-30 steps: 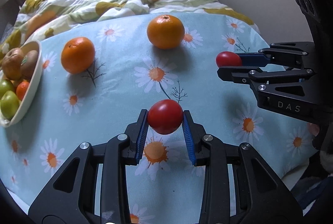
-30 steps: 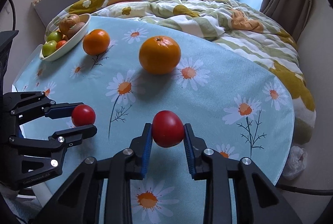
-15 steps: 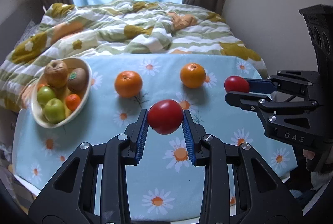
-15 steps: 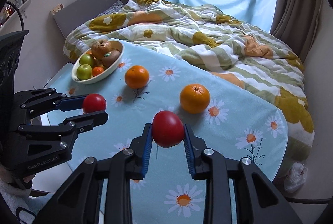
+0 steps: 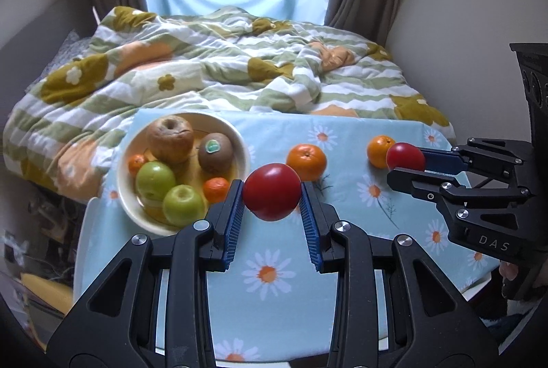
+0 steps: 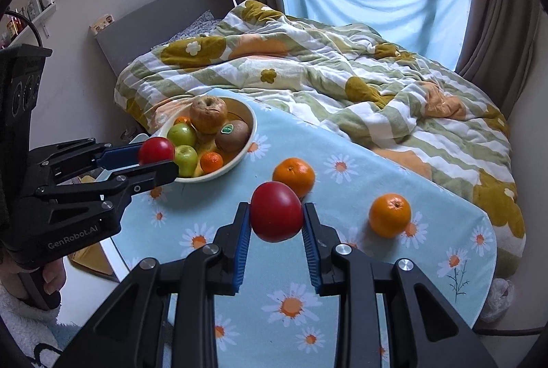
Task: Organize fruits
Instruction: 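Place both red tomatoes into the bowl and open both tools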
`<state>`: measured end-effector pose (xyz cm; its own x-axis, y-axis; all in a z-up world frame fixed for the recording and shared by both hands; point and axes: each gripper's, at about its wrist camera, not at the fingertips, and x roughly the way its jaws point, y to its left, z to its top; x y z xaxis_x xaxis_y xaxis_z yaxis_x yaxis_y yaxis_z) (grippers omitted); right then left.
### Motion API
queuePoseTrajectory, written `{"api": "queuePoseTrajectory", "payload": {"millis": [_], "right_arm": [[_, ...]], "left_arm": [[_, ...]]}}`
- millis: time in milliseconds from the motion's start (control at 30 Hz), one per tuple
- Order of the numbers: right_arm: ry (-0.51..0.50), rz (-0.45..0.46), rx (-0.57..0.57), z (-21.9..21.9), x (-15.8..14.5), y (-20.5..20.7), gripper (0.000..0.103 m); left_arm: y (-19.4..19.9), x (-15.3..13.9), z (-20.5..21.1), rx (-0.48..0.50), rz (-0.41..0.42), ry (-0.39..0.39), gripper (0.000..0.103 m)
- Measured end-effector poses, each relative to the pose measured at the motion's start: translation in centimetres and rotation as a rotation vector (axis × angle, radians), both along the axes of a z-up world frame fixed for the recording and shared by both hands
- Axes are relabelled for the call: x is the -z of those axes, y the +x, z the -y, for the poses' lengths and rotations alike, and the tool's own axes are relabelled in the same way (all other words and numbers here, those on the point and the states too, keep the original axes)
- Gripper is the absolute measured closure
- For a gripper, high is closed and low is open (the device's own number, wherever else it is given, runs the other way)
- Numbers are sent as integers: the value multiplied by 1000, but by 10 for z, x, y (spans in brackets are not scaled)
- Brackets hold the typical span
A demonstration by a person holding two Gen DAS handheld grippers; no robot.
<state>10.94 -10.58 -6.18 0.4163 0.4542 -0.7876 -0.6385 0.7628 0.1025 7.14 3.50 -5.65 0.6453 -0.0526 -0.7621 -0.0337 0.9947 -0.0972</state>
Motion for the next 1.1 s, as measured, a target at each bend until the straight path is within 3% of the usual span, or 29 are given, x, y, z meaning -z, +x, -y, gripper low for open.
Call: {"api": "queuePoseTrajectory", "payload": {"millis": [367, 667, 1100], "right_arm": [[11, -41, 30, -87, 5, 17, 76], [-8, -89, 118, -133, 25, 37, 76], [-25, -156, 255, -148, 54, 59, 76]], "left_arm": [[27, 4, -102, 0, -12, -2, 64], [69, 29, -162, 52, -67, -24, 64], [121, 96, -191, 162, -174, -5, 64]]}}
